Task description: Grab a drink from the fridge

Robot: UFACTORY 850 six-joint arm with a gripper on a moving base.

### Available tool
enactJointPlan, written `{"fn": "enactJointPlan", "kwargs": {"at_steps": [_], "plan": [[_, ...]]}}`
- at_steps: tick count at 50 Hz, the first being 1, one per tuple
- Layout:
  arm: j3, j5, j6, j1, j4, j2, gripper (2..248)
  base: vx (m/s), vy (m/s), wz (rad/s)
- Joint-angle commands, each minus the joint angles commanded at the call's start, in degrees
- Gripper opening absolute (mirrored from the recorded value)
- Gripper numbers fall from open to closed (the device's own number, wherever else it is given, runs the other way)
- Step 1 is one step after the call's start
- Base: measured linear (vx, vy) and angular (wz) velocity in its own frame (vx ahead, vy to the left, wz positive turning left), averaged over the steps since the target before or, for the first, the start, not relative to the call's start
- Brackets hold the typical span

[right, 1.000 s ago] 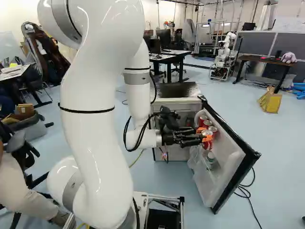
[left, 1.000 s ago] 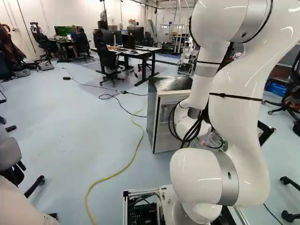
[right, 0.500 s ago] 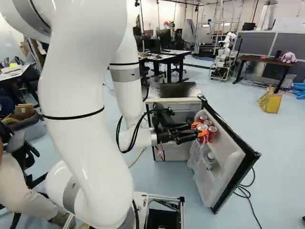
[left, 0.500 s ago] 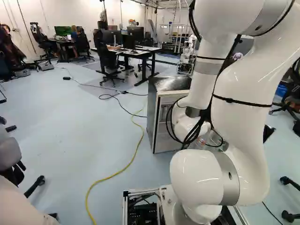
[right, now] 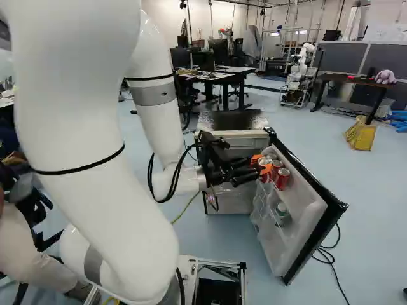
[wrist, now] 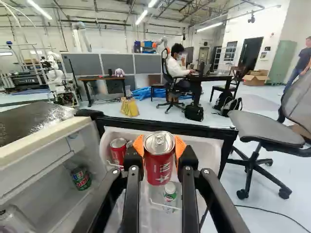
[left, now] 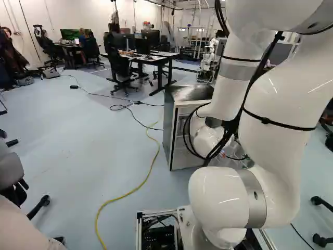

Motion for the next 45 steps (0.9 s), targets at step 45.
{"fn": "enactJointPlan", "kwargs": {"at_steps": [45], "plan": [[0.6,-8.6,0.0,1.1,-12.4,9.7,83,0.000,0.000,0.000]]}}
